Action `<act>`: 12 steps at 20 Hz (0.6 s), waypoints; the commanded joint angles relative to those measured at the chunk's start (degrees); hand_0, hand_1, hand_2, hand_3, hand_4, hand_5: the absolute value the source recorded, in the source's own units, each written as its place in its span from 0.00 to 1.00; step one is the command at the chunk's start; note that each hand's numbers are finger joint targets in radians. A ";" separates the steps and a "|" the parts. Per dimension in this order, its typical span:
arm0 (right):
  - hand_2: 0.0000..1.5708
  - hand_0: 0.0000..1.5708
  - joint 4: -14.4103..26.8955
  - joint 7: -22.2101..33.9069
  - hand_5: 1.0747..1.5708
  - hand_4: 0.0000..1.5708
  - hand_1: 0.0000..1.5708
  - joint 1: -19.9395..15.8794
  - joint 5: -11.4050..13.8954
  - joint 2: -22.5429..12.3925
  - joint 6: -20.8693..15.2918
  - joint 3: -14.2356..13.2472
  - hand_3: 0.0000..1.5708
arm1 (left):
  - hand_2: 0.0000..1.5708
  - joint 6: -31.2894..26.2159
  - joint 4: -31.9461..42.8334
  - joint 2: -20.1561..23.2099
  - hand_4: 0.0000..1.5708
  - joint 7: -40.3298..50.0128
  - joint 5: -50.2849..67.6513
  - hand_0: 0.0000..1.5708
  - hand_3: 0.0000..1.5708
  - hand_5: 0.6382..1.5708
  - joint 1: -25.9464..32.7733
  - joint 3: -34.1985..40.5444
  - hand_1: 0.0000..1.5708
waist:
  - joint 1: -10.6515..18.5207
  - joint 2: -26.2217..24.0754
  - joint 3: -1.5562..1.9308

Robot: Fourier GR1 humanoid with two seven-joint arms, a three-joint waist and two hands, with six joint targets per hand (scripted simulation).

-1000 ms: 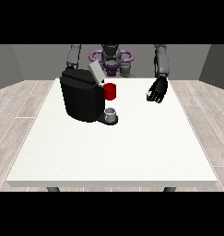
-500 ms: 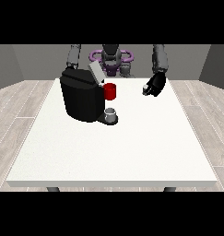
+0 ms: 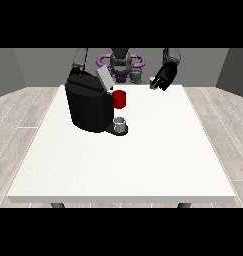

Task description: Insert the coffee pod into the coffee machine and close the lid

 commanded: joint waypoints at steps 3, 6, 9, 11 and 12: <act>0.00 0.00 1.93 -5.79 1.00 0.00 0.00 -1.29 -2.98 -0.68 1.24 -3.03 0.00 | 0.89 -2.40 -2.66 -2.91 0.38 5.46 0.01 0.89 0.85 1.00 -5.68 0.84 0.89 | -0.58 2.52 0.01; 0.00 0.00 -0.42 -3.18 1.00 0.00 0.00 -1.44 -1.32 0.53 1.62 0.02 0.00 | 0.86 -6.40 -2.01 -1.02 0.38 7.22 0.10 0.85 0.84 1.00 -10.51 1.40 0.85 | -3.12 0.60 0.01; 0.00 0.00 -0.42 -3.27 1.00 0.00 0.00 -4.49 -1.49 -0.74 0.00 -2.29 0.00 | 0.89 -5.56 -2.21 -4.15 0.33 9.22 2.94 0.88 0.88 1.00 -12.50 4.42 0.88 | -2.68 2.26 0.00; 0.00 0.00 -1.09 -1.78 1.00 0.00 0.00 -5.05 -1.83 -0.79 0.41 -2.30 0.00 | 0.74 -8.19 -1.54 -2.94 0.33 11.70 3.65 0.61 0.86 1.00 -15.98 5.77 0.61 | -3.80 2.06 0.01; 0.00 0.00 -2.46 -0.42 1.00 0.00 0.00 -5.29 -1.08 0.56 -0.56 -1.05 0.00 | 0.81 -7.62 -0.59 -1.85 0.32 10.95 3.92 0.78 0.82 1.00 -15.82 6.85 0.78 | -4.13 3.16 -0.01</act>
